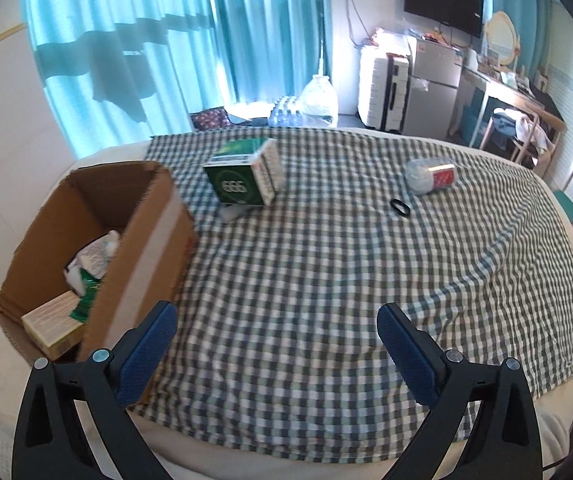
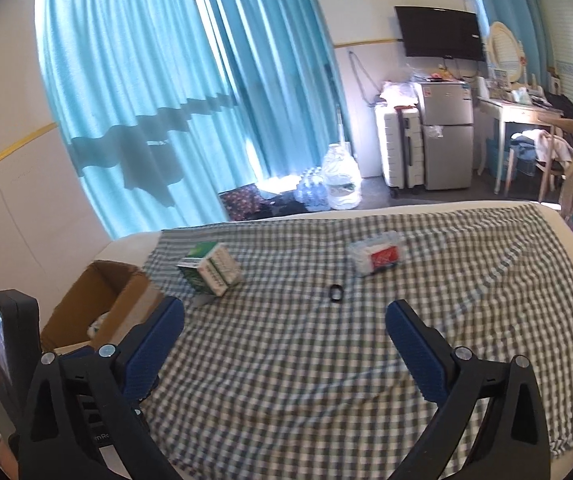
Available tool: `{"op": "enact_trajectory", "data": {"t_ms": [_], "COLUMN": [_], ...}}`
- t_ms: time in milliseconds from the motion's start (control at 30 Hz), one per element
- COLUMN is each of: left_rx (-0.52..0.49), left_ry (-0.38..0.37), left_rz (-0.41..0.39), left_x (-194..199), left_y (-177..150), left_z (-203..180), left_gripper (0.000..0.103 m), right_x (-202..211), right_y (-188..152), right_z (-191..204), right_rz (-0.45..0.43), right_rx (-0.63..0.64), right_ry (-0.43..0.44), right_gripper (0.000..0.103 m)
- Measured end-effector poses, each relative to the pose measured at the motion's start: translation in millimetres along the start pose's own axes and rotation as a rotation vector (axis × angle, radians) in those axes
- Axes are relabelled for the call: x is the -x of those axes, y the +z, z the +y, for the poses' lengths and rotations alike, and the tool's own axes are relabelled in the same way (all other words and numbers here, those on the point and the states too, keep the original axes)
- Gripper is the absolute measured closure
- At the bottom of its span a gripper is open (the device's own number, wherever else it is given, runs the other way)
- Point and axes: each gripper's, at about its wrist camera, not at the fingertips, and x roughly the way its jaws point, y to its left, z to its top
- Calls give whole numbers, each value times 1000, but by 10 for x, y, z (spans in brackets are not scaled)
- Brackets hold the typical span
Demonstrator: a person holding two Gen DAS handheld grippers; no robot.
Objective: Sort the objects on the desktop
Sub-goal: 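Move both tools back toward the black hair tie and clear floss-pick container, then grasp the black hair tie with the left tool while the right tool grasps the clear floss-pick container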
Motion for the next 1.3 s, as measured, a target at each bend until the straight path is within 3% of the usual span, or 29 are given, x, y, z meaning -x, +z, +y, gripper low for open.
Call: {"op": "enact_trajectory", "data": {"t_ms": [167,400,567,700,833,933,967,1000,1033,1067,1133,1300], "left_rx": [-62,-72,-87,-37,4,-20,-35,-69,-101,-123,-147,-94], "left_ry": [-45,-93,-106,-123,-96,-63,-56,-55,-54,-55,-101,-116], "left_rz": [49,82,44,48,75,75,80,87,102,105,92,89], "left_x": [-304,-774,-1192,-1662,-2127,-2345,-2399,-2493,-2564,-2600,-2608,-2635], "left_y": [32,186,377,575,761,808,805,797,792,793,836,914], "left_z": [-423,-880,-1221,-1388,-1547,-1646,-1673,-1706,-1714,-1718,-1659,-1329], "left_gripper": [1,1,1,1,1,1,10,29,72,82,95,95], "right_x": [-157,-486,-696,-776,-946,-1200,-1297,-1413,-1508,-1606,-1828,-2370], "right_y": [-71,-238,-339,-412,-361,-233,-178,-104,-42,24,141,204], "right_z": [-372,-1083,-1615,-1976,-2037,-1916,-1869,-1801,-1741,-1687,-1582,-1386], "right_rz": [39,91,146,149,118,106,102,97,94,88,92,127], "right_rx": [3,-112,-187,-278,-233,-156,-138,-115,-93,-66,-13,72], "right_ry": [-66,-122,-195,-231,-267,-177,-145,-109,-84,-61,-37,-16], "right_gripper": [0,0,0,0,0,0,0,0,0,0,0,0]}}
